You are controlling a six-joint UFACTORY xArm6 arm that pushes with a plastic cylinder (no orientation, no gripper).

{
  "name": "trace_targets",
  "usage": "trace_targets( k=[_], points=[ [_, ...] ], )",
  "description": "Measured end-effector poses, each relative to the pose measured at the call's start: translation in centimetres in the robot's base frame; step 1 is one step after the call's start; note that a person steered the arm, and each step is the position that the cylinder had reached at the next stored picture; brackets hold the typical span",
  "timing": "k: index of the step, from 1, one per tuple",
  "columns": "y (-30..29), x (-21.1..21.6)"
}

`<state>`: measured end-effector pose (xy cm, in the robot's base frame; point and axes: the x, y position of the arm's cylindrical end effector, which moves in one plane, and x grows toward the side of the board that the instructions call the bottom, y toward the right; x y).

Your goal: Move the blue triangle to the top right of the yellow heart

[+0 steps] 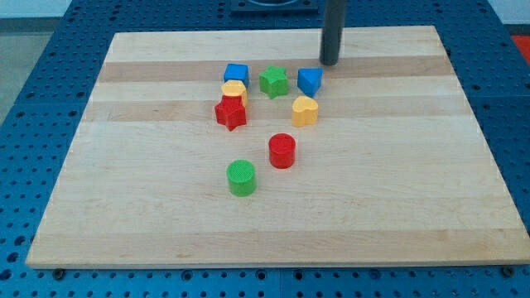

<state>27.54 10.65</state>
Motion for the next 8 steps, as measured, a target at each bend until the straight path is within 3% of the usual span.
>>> trace_targets(
  k=[2, 8],
  points=[
    [0.9, 1.5],
    [-3.8, 4.8]
  ],
)
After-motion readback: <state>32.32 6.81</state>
